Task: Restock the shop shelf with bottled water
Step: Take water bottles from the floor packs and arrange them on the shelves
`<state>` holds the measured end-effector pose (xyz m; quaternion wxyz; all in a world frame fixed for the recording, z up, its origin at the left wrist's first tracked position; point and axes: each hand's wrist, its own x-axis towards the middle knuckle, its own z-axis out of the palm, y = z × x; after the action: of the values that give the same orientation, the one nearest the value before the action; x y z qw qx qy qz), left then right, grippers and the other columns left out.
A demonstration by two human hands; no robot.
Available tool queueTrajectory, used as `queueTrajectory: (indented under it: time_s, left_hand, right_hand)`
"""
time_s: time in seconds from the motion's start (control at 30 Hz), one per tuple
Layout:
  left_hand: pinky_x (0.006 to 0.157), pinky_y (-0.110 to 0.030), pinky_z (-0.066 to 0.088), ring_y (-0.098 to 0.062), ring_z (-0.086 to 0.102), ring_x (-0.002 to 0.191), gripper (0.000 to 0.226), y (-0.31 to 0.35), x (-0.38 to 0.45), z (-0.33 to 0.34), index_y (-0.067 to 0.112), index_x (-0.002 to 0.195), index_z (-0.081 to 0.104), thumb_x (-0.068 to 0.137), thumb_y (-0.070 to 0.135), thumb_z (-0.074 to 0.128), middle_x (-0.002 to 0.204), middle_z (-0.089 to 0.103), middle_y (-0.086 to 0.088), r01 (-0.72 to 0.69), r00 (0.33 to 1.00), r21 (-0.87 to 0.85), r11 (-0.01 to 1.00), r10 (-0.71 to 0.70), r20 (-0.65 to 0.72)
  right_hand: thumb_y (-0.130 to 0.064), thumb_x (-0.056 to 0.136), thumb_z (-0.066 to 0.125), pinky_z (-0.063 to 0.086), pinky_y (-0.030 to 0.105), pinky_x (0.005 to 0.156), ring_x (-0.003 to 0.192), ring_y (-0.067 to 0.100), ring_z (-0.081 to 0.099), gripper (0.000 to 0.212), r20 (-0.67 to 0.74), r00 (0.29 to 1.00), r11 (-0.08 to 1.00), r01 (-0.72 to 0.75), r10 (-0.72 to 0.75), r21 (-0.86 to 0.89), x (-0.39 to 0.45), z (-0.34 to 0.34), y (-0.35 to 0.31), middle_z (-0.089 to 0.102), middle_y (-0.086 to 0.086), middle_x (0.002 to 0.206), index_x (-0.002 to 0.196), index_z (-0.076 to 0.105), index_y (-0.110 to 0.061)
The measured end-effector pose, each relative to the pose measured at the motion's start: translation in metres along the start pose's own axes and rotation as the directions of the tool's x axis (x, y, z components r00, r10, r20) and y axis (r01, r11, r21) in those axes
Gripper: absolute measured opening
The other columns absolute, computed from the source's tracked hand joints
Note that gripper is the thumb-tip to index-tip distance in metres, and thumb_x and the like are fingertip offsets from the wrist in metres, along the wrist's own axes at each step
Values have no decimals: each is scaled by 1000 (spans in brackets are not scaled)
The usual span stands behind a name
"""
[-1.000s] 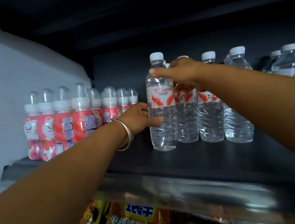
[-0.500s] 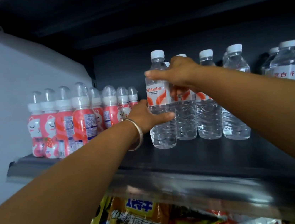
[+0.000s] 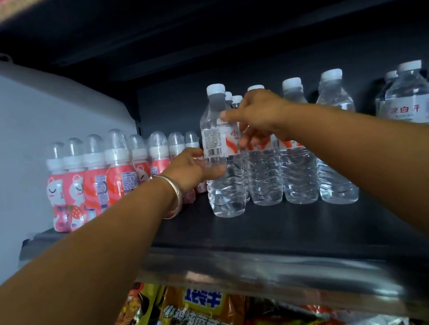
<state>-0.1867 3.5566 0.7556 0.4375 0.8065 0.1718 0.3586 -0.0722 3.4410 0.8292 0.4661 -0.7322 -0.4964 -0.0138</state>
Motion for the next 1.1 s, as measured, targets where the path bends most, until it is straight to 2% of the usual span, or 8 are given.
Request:
queueTrajectory:
  time_s: [0.1, 0.23, 0.4, 0.5, 0.6, 0.73, 0.97, 1.1]
  left_hand:
    - [85, -31, 48, -19, 56, 101, 75, -1, 1, 12, 10, 126, 36, 69, 33, 79, 114, 55, -2, -34, 998, 83, 996, 38, -47]
    - [59, -16, 47, -9, 58, 80, 42, 1, 4, 15, 13, 106, 48, 75, 11, 75, 87, 59, 7, -57, 998, -19, 998, 57, -25]
    - [87, -32, 49, -18, 60, 97, 39, -3, 6, 3, 9, 115, 46, 82, 3, 66, 102, 61, -2, 7, 999, -81, 997, -3, 48]
    - [101, -41, 44, -24, 58, 112, 53, -5, 6, -2, 6, 131, 43, 82, 4, 65, 119, 61, -8, 38, 996, -126, 991, -28, 82]
    - [96, -38, 46, -23, 60, 110, 65, -5, 5, 3, 13, 130, 47, 72, 15, 76, 117, 64, -4, 34, 989, -104, 994, -18, 148]
    - [82, -26, 48, -22, 60, 105, 43, -7, 7, 9, 5, 123, 52, 83, -5, 61, 118, 63, -10, 23, 989, -152, 988, -1, 146]
    - [93, -34, 45, -26, 56, 116, 50, -8, 14, 8, 4, 132, 43, 86, -14, 49, 126, 59, -14, 76, 976, -264, 962, -18, 216]
    - [87, -30, 49, -25, 57, 115, 48, -11, 15, 7, 6, 132, 45, 88, -13, 46, 127, 59, -13, 70, 970, -258, 964, -5, 245]
  right_hand:
    - [-36, 89, 61, 40, 17, 38, 33, 11, 51, 33, 8, 1000, 999, -9, 9, 35, -4, 1, -2, 64, 13, 69, 101, 56, -6]
    - [-35, 89, 61, 42, 19, 38, 42, 15, 54, 30, -31, 999, 996, -11, 14, 93, -2, 0, 1, 63, 12, 66, 98, 57, -7]
    - [-26, 90, 62, 40, 17, 35, 34, 14, 57, 23, 18, 1000, 986, -6, 3, 166, -3, -1, -1, 66, 14, 57, 92, 50, -7]
    - [-26, 89, 62, 42, 16, 35, 38, 12, 59, 30, 48, 999, 989, -8, 1, 151, -5, 1, -5, 69, 18, 70, 103, 57, -1]
    - [-25, 87, 64, 45, 17, 37, 39, 13, 61, 33, 42, 999, 992, -5, 0, 124, -5, 1, -7, 68, 19, 73, 104, 59, 3]
    - [-27, 83, 69, 48, 20, 39, 40, 15, 58, 38, -5, 1000, 997, 7, -7, 75, -5, -1, -6, 65, 14, 70, 104, 57, 2]
    - [-27, 82, 71, 44, 18, 36, 37, 14, 58, 31, -44, 999, 999, 9, -7, 51, -4, 4, -4, 66, 16, 71, 92, 53, -4]
    - [-32, 82, 71, 42, 17, 36, 46, 17, 63, 31, -91, 996, 1000, 11, -11, -2, -4, 9, -4, 69, 14, 73, 81, 52, -9]
